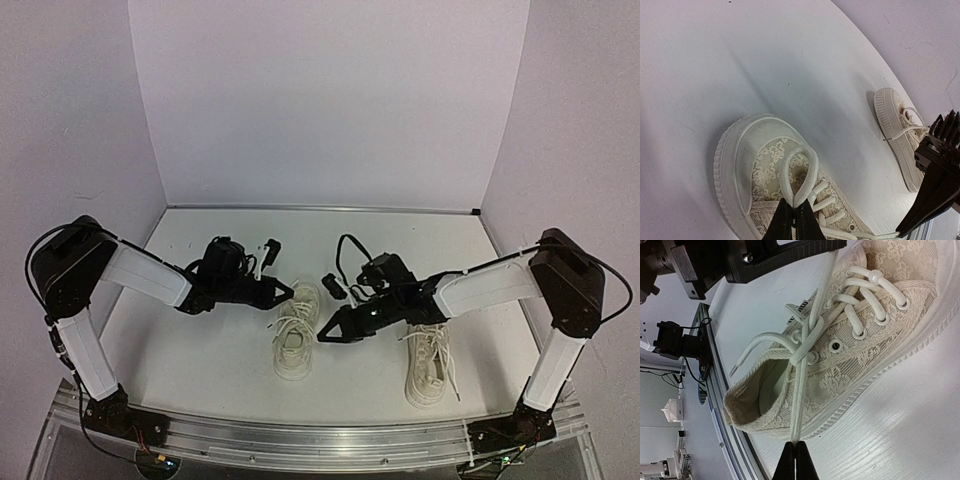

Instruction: Tie the shoes

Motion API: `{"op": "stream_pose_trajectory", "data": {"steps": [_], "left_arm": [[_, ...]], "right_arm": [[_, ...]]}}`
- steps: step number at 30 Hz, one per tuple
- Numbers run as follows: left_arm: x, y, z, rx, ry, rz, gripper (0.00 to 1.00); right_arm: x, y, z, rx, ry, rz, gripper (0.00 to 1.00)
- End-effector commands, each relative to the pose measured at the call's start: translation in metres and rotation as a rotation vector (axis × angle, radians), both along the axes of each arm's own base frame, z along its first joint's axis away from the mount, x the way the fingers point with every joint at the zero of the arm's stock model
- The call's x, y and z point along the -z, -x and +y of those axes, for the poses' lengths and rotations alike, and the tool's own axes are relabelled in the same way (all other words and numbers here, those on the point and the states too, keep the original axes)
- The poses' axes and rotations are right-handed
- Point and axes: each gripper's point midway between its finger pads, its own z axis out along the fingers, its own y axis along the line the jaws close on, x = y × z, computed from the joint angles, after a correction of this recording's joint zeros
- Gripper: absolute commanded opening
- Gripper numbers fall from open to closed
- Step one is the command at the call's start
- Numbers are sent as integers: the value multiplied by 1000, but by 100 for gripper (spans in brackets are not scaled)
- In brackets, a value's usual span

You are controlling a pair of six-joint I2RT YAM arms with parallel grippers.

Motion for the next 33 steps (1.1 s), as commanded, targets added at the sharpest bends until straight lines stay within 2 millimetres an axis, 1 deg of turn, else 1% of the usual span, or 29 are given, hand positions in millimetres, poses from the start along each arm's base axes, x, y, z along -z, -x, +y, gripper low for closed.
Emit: {"op": "stream_pose_trajectory", "data": {"steps": [1, 6, 12, 19, 22, 28, 33], "left_arm": [[-13, -33, 7, -72, -2, -69, 0], [-11, -36, 9, -77, -7, -65, 0], [-10, -39, 9, -76, -11, -68, 0], [-15, -36, 6, -46, 7, -79, 0], [-14, -36, 7, -49, -1, -80, 0], [-11, -38, 8, -57, -12, -78, 0], [-12, -42, 7, -60, -8, -80, 0]], "right_arm": [[-5, 22, -2, -43, 0, 30, 0], [-2, 29, -2, -54, 6, 40, 0], [6, 36, -6, -59, 23, 54, 0], [5, 36, -3, -66, 21, 52, 0], [6, 37, -1, -73, 20, 54, 0], [11, 42, -5, -73, 32, 63, 0], [12, 42, -6, -71, 36, 64, 0]]}}
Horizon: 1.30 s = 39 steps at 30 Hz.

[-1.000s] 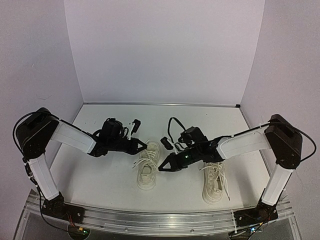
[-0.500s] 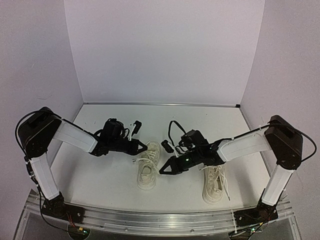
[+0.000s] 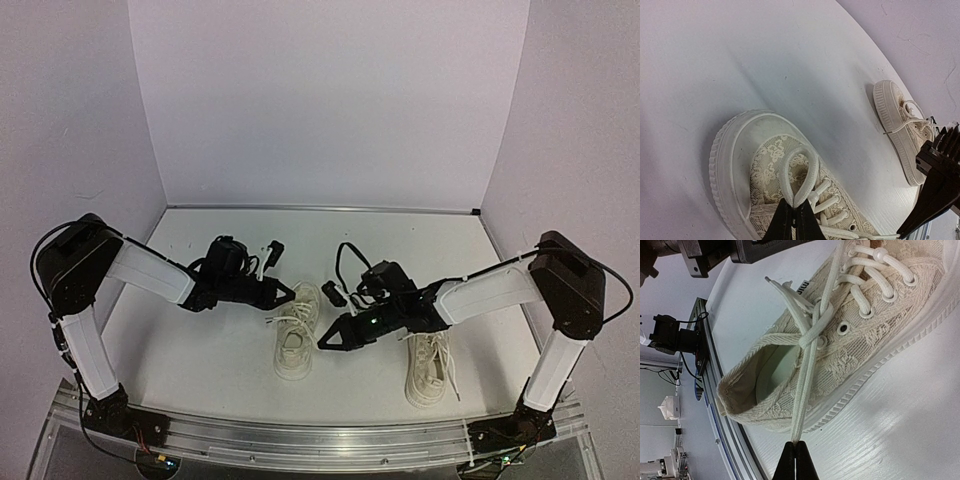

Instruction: Tie the shoes

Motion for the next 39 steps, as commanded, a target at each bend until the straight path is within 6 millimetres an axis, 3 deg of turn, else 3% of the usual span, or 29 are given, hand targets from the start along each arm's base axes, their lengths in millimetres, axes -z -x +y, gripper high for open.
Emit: {"op": "stream_pose_trajectory", "data": {"steps": [1, 14, 18, 24, 30, 33, 39], "left_arm": [[-20, -43, 10, -104, 3, -97, 0], [-20, -49, 7, -99, -4, -100, 0], [-25, -39, 0, -22, 27, -109, 0], [-42, -14, -8, 103, 103, -128, 0], [-49, 1, -8, 162, 127, -133, 0], [-52, 3, -7, 168, 127, -139, 0], [-50, 5, -9, 187, 126, -131, 4]], "right_arm": [[3, 29, -4, -67, 22, 65, 0], [7, 37, -1, -82, 29, 73, 0], [4, 34, 1, -82, 25, 62, 0], [-8, 20, 13, -79, 24, 16, 2], [-25, -15, -1, -1, 5, -7, 28], [-34, -33, -10, 34, -9, -21, 31], [-44, -45, -5, 13, -27, -62, 31]]}}
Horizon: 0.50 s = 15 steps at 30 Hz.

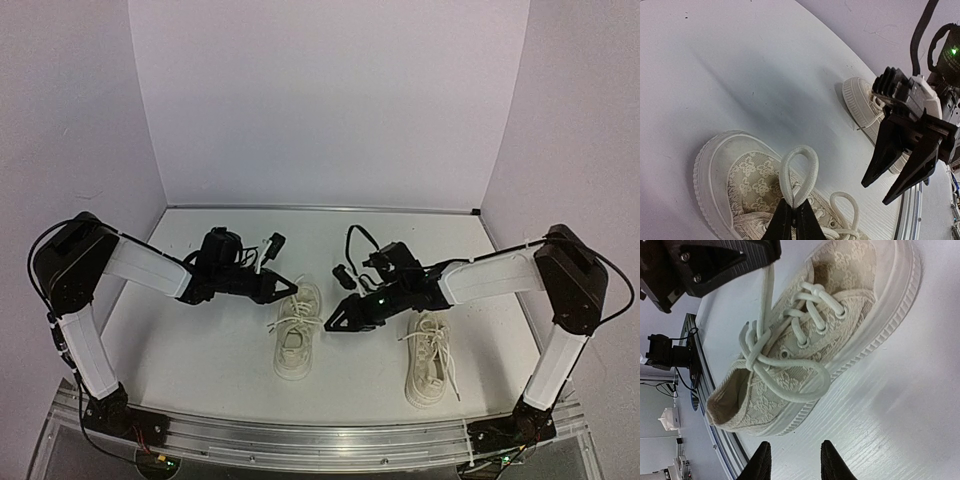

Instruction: Tie the shoes

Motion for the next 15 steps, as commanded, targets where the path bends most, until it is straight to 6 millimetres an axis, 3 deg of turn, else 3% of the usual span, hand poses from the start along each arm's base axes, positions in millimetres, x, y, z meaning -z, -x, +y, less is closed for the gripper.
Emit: {"op": "stream_pose_trajectory", "data": {"steps": [1, 8, 15], "left_arm": [[-24, 0, -2, 32, 46, -69, 4], [-23, 2, -5, 54, 52, -65, 3], [-22, 2, -5, 57, 53, -62, 3]], "right_arm": [[-37, -10, 17, -51, -72, -90, 31], [-35, -35, 22, -44, -64, -132, 29], [-7, -37, 31, -93, -30, -101, 28]]}}
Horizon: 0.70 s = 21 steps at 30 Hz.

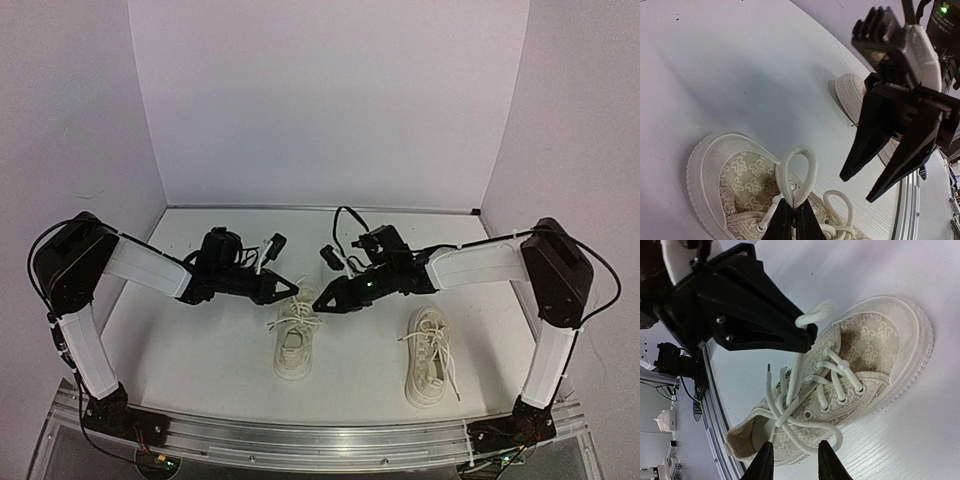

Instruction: Tie the shoes

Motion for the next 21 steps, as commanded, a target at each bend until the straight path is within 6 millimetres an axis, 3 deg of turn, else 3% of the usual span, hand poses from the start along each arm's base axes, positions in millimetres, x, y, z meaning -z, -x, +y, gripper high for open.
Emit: {"op": "stream_pose_trajectory", "data": {"steps": [1, 10, 21], "left_arm": [[-21, -3, -4, 19, 46, -57, 3], [-21, -5, -5, 21, 47, -62, 3], [-22, -5, -6, 27, 50, -63, 3]], "right_arm": [[19, 1, 4, -50, 27, 14, 28], [23, 16, 9, -117, 11, 33, 31], [28, 36, 30, -203, 26, 39, 29]]}}
